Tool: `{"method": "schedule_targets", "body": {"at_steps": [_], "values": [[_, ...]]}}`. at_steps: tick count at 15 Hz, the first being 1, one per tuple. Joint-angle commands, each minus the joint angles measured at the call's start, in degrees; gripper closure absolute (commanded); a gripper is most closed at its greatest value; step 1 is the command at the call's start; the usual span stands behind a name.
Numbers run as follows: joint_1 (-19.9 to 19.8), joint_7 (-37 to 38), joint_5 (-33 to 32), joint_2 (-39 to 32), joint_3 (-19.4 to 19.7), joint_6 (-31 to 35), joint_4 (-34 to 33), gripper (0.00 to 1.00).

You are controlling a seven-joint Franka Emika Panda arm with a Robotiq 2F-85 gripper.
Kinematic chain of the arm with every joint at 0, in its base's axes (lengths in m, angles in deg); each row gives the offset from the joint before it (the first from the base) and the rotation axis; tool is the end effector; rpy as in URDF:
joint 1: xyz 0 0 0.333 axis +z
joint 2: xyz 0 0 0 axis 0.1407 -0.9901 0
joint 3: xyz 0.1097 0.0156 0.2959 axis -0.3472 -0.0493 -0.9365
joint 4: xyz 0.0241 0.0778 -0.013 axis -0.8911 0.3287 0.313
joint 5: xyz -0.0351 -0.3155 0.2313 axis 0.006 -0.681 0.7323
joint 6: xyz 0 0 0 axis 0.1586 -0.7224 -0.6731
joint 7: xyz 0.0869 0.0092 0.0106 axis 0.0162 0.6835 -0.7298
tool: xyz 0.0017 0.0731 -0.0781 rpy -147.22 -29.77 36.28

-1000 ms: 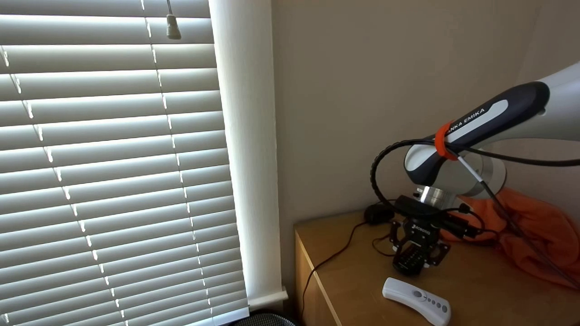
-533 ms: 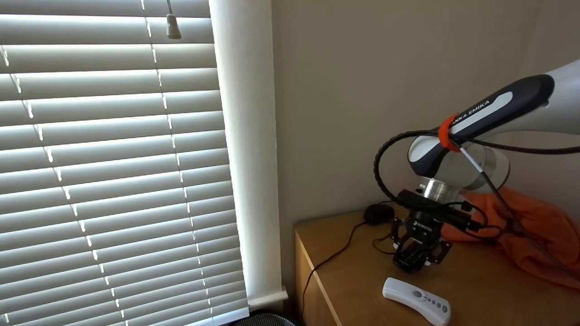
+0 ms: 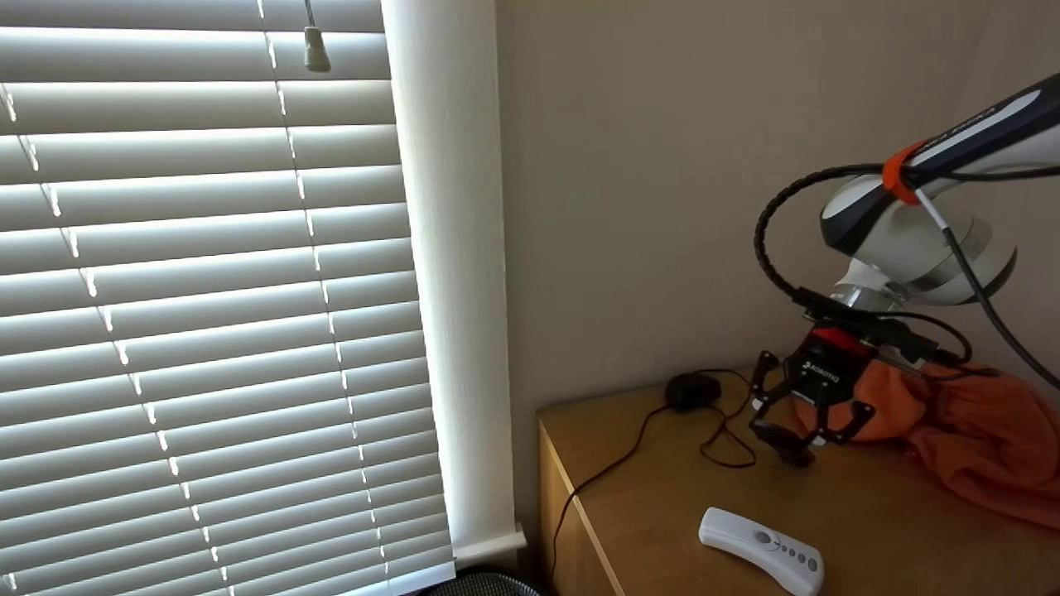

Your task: Place the black remote control upside down

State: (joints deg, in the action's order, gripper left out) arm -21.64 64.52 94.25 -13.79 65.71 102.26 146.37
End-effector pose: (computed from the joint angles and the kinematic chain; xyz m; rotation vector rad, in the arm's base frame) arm 0.6197 -0.1197 0.2326 -2.1263 1.3237 0.6892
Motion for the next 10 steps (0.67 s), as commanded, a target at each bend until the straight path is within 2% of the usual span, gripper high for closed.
{"method": "schedule_targets", "body": {"at_steps": [1, 6, 10], "values": [[-1.87, -1.59, 4.51, 0.29, 1.82, -7.48, -1.85, 0.68], [-2.33, -0.27, 7.87, 0.38, 4.53, -12.01, -3.22, 0.68], [-1.67, 2.09, 8.46, 0.87, 6.28, -12.04, -2.76, 0.68]]}}
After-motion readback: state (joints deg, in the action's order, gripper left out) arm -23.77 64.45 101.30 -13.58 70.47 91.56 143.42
